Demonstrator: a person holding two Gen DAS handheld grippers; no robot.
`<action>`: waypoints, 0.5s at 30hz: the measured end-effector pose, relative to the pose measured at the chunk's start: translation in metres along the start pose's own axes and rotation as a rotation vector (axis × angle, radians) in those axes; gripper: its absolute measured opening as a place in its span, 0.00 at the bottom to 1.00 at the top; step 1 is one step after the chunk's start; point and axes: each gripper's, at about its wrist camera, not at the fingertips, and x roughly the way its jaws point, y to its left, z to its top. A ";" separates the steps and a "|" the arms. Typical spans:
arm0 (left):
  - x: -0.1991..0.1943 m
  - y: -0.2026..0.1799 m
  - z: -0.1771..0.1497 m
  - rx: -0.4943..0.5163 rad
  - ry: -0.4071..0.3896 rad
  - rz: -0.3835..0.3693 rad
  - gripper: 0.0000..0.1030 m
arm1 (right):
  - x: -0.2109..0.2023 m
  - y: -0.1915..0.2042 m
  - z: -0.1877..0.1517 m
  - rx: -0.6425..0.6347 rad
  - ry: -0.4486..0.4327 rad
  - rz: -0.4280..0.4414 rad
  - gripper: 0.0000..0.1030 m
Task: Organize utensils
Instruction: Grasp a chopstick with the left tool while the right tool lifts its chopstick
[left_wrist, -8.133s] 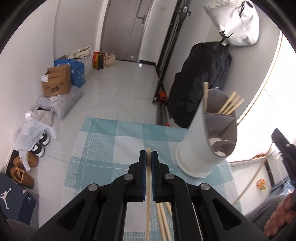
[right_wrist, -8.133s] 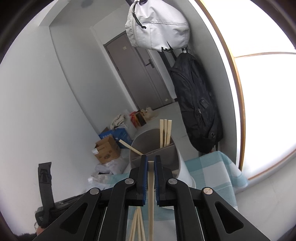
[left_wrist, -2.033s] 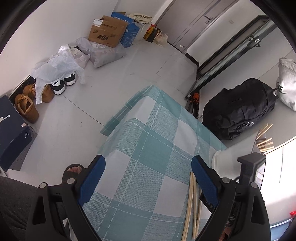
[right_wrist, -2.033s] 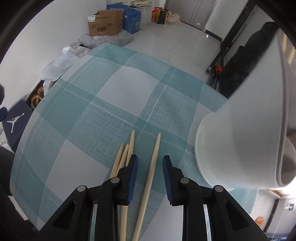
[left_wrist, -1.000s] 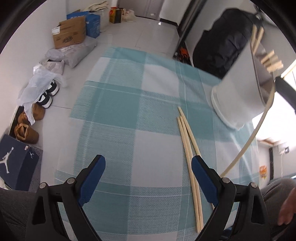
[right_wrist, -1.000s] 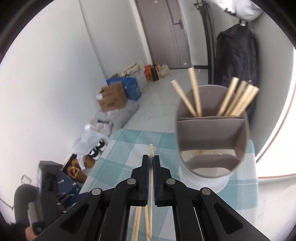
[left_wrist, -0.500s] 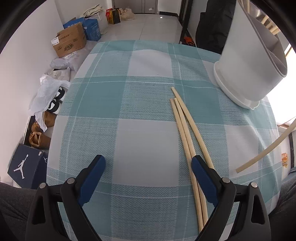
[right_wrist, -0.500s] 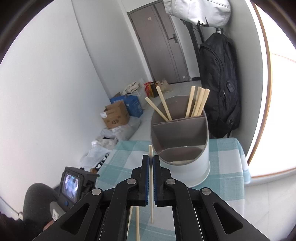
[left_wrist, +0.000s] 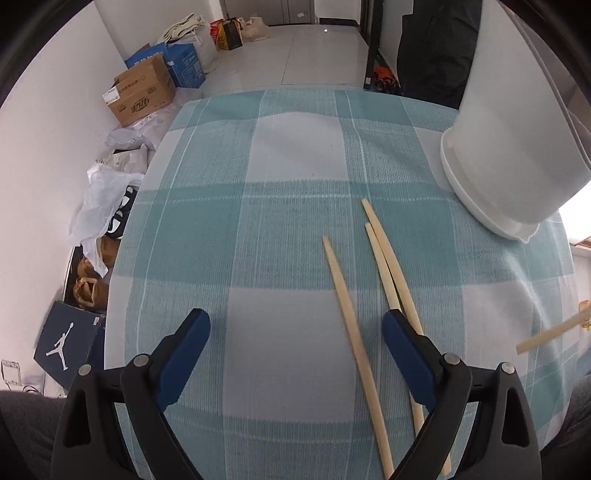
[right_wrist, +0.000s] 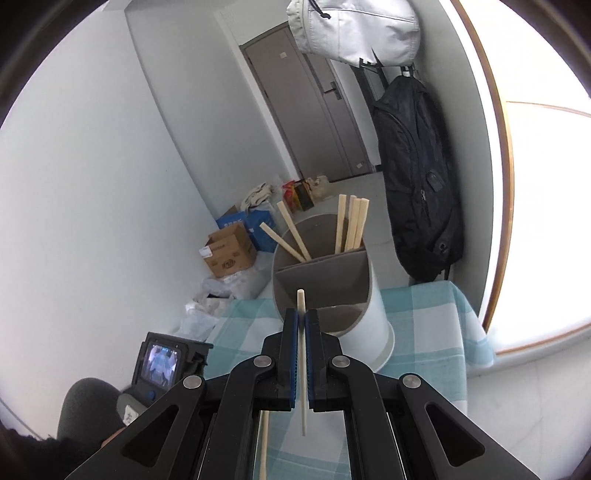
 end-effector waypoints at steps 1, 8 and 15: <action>0.001 0.001 0.002 -0.001 0.002 -0.017 0.83 | 0.000 -0.002 0.001 0.007 0.000 0.001 0.03; -0.006 -0.011 0.002 0.049 -0.007 -0.066 0.39 | -0.001 -0.007 0.004 0.031 0.001 0.019 0.03; -0.006 -0.021 0.010 0.096 -0.016 -0.083 0.10 | -0.004 -0.008 0.005 0.044 -0.011 0.028 0.03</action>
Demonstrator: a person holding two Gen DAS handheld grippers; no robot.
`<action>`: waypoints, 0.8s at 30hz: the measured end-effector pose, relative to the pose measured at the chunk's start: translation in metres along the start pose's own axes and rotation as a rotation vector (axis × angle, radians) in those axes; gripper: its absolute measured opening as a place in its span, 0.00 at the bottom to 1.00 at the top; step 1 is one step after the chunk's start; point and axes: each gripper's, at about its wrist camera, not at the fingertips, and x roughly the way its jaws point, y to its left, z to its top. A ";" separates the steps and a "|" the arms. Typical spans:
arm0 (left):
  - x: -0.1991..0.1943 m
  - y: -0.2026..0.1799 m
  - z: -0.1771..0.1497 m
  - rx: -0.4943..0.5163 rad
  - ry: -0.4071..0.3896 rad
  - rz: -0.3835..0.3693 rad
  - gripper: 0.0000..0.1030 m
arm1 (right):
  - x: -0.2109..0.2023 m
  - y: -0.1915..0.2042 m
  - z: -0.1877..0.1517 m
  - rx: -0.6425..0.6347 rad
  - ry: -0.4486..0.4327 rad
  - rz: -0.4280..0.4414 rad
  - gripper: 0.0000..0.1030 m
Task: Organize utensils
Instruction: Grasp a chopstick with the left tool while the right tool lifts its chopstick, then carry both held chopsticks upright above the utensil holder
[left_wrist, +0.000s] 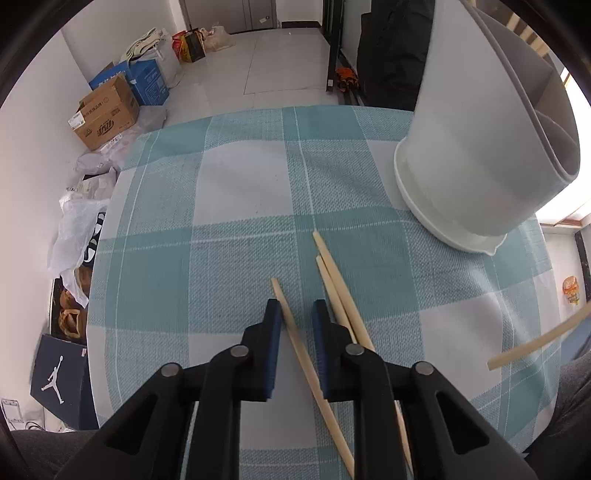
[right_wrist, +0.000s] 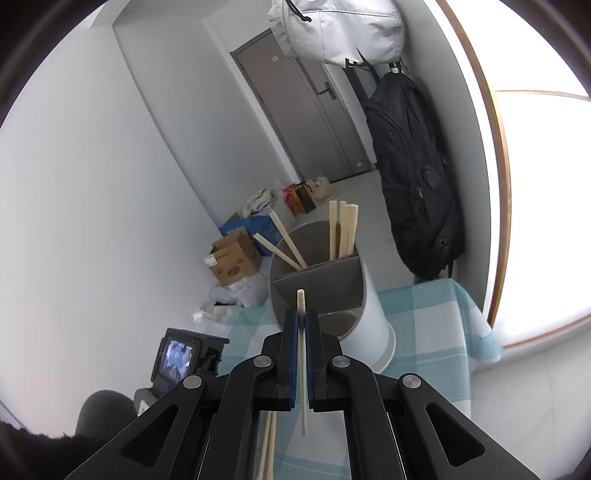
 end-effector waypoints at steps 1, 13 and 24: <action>0.001 0.001 0.002 -0.013 -0.001 -0.009 0.07 | 0.000 0.000 0.000 -0.004 -0.001 -0.002 0.03; -0.015 0.028 0.002 -0.159 -0.096 -0.084 0.01 | 0.006 -0.004 -0.004 -0.003 0.015 -0.063 0.03; -0.093 0.035 -0.011 -0.169 -0.357 -0.150 0.01 | 0.010 0.014 -0.013 -0.051 0.006 -0.067 0.03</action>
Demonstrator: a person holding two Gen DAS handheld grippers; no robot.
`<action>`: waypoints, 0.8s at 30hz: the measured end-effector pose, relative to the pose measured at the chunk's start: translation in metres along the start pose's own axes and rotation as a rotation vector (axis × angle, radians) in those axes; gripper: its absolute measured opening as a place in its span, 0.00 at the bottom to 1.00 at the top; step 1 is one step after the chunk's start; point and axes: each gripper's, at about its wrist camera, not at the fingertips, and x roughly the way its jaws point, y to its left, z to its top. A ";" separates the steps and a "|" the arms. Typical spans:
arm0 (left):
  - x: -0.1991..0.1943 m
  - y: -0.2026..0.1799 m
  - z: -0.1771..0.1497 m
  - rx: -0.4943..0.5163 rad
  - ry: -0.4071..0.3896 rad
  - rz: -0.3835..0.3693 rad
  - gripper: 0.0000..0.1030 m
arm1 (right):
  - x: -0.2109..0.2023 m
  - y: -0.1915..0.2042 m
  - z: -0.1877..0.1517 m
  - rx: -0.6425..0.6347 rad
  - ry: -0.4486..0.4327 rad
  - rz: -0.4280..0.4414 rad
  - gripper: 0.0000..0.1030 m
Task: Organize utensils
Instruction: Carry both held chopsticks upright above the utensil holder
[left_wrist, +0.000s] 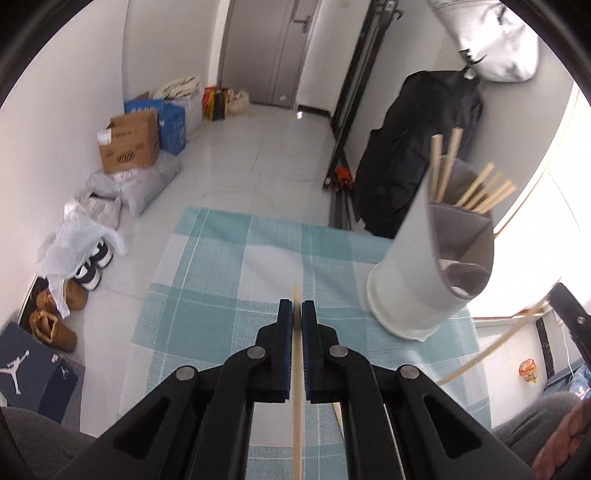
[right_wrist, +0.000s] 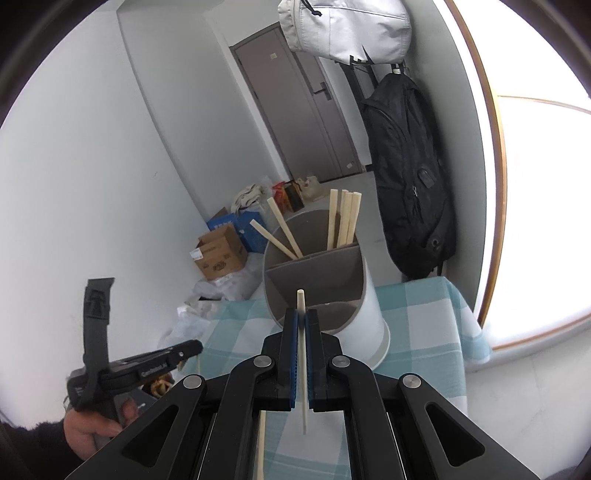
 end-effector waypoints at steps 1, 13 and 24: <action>-0.005 -0.003 0.000 0.010 -0.016 -0.005 0.01 | 0.000 0.003 -0.001 -0.013 0.000 -0.003 0.03; -0.034 0.008 -0.004 0.031 -0.106 -0.067 0.01 | -0.003 0.034 -0.007 -0.082 -0.004 -0.019 0.03; -0.057 -0.007 0.004 0.079 -0.136 -0.109 0.01 | -0.010 0.057 -0.002 -0.123 -0.018 -0.018 0.03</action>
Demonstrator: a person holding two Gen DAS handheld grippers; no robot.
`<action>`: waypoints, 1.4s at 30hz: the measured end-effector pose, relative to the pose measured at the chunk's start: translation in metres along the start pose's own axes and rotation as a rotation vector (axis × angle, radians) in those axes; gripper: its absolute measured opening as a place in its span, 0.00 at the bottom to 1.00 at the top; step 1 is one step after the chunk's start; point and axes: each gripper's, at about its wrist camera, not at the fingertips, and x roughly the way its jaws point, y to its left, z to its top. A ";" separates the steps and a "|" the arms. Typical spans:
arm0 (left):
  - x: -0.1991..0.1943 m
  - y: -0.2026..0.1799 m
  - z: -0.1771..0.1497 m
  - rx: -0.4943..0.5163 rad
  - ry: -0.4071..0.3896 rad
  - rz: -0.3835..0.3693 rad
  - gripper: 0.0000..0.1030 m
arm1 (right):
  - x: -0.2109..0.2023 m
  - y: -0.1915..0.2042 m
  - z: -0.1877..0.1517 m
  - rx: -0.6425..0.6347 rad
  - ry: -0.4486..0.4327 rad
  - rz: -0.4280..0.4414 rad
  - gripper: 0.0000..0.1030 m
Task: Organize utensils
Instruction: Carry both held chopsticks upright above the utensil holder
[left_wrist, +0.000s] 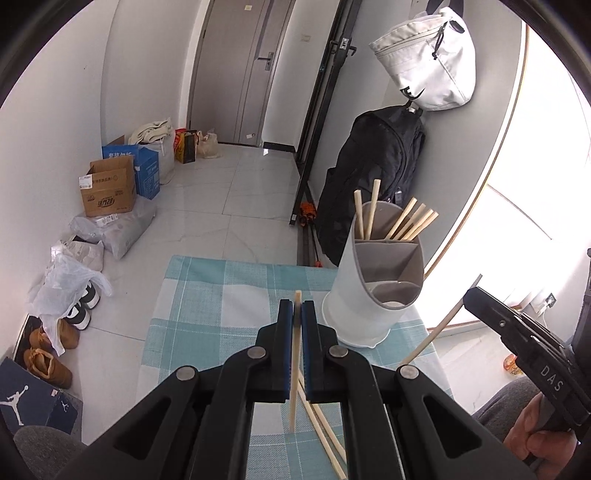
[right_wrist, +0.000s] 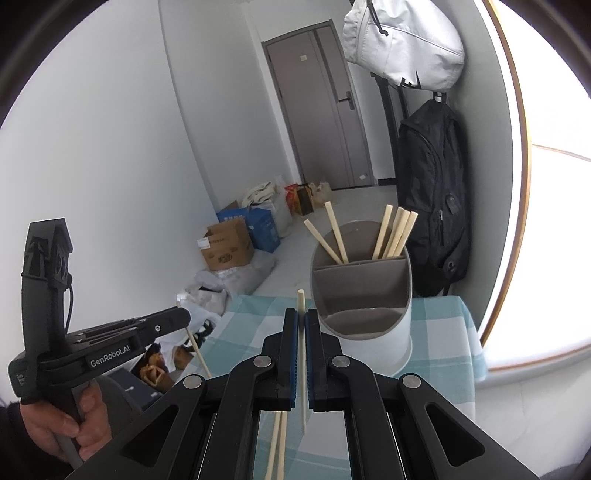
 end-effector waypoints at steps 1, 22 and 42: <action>-0.001 -0.001 0.002 0.004 -0.004 -0.002 0.01 | -0.001 0.001 0.002 -0.002 -0.003 0.002 0.03; -0.025 -0.048 0.075 0.040 -0.058 -0.074 0.01 | -0.021 -0.023 0.080 0.022 -0.094 0.052 0.03; -0.011 -0.083 0.160 0.063 -0.133 -0.103 0.01 | -0.011 -0.048 0.187 -0.034 -0.187 0.037 0.03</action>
